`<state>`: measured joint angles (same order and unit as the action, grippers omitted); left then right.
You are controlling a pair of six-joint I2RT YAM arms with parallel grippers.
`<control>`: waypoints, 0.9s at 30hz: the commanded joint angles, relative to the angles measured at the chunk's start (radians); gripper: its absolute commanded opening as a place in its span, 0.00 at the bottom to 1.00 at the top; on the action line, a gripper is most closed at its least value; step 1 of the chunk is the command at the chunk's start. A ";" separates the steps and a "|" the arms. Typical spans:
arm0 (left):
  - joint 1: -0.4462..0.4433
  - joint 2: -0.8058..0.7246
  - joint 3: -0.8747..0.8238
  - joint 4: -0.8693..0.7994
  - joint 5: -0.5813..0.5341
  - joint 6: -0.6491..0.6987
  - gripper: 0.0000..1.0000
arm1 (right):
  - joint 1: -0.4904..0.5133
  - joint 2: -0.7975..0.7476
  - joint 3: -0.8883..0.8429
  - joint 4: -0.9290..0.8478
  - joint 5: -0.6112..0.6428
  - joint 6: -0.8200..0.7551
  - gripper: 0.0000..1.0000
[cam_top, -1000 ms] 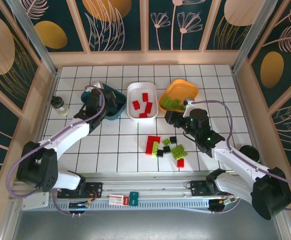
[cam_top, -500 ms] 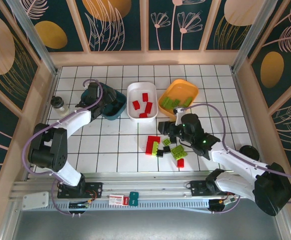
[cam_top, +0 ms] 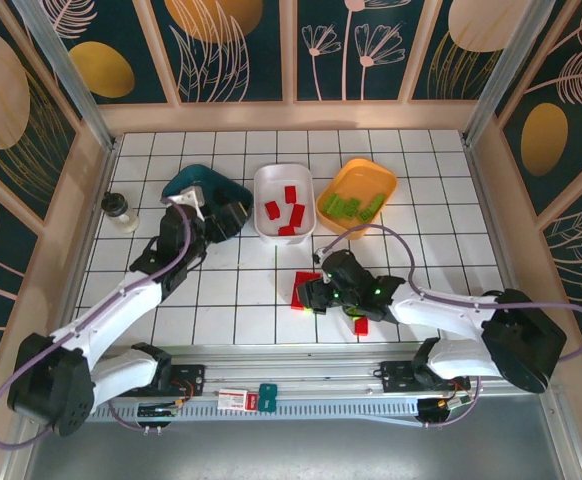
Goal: Sort the legos into containers by color
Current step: Rotate the legos at the bottom-center of the table.
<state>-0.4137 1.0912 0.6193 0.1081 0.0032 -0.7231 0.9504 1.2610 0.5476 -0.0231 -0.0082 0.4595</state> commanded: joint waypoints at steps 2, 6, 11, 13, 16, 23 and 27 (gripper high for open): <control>-0.002 -0.093 -0.066 -0.040 0.016 -0.024 0.99 | 0.029 0.075 0.071 -0.051 0.083 0.025 0.62; -0.002 -0.134 -0.094 -0.060 0.007 -0.022 0.99 | 0.062 0.156 0.113 -0.030 0.040 0.018 0.62; -0.002 -0.157 -0.106 -0.075 -0.001 -0.015 0.99 | 0.120 0.250 0.179 0.026 -0.010 -0.001 0.60; -0.003 -0.170 -0.107 -0.083 -0.004 -0.010 0.99 | 0.143 0.264 0.202 0.045 -0.033 -0.020 0.60; -0.003 -0.180 -0.102 -0.102 -0.009 0.001 0.99 | 0.159 0.269 0.232 0.049 -0.060 -0.044 0.61; -0.002 -0.197 -0.107 -0.108 -0.017 0.008 0.99 | 0.168 0.225 0.247 -0.085 0.126 -0.041 0.58; -0.002 -0.191 -0.111 -0.107 -0.016 0.008 0.99 | 0.163 0.242 0.235 -0.129 0.116 -0.047 0.53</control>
<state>-0.4137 0.9066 0.5194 0.0177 -0.0078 -0.7269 1.1145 1.5101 0.7734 -0.0822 0.0628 0.4221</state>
